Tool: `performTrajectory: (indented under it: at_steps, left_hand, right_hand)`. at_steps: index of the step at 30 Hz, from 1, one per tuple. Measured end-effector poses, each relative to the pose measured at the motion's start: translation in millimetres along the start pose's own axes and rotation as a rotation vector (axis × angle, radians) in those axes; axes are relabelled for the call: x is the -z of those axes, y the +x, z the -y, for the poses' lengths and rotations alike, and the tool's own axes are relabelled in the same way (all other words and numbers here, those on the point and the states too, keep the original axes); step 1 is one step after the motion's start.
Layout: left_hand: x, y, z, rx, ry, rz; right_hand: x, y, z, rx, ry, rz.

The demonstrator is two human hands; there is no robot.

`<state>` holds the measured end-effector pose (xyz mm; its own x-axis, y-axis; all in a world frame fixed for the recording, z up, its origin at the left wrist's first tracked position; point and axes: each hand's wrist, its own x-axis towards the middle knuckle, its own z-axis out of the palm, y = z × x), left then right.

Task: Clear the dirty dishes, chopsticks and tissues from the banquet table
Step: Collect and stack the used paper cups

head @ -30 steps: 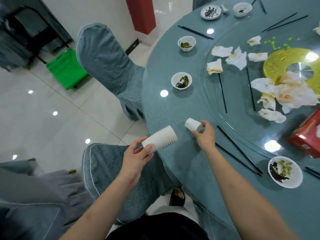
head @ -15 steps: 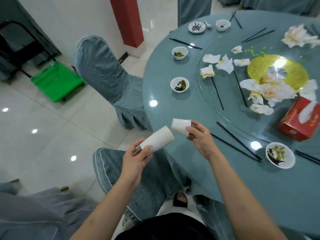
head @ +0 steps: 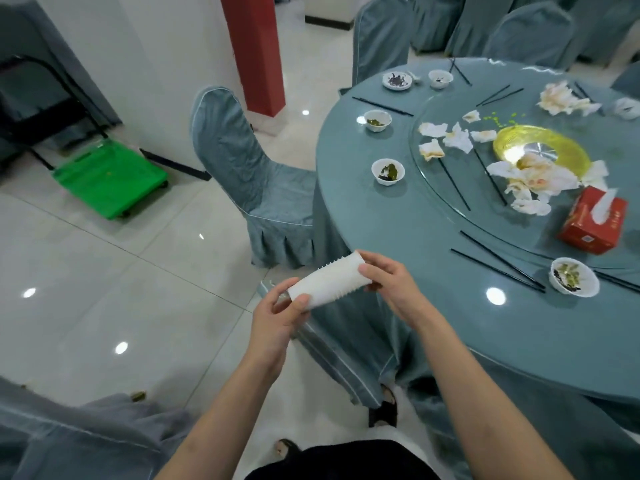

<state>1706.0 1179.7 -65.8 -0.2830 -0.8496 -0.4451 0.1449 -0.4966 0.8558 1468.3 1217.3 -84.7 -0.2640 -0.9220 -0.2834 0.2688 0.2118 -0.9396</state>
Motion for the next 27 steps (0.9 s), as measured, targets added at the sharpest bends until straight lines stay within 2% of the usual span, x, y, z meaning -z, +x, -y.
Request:
performTrajectory:
  at_steps: [7,13,21,27]
  left_hand:
    - [72,-15,-35,-0.073,-0.065,-0.021]
    - [99,-5,-58,-0.117,-0.096,-0.039]
    - [117,52,-82,-0.084,-0.11,-0.035]
    - [101,126,-130,-0.091,-0.013,-0.005]
  right_hand:
    - [-84,-3,9,0.038,0.035,0.045]
    - [-124,18,25,0.06,0.03,0.099]
    - [-143,75,30,0.042,0.028,0.178]
    - [-137,142,46,0.019,0.071,0.151]
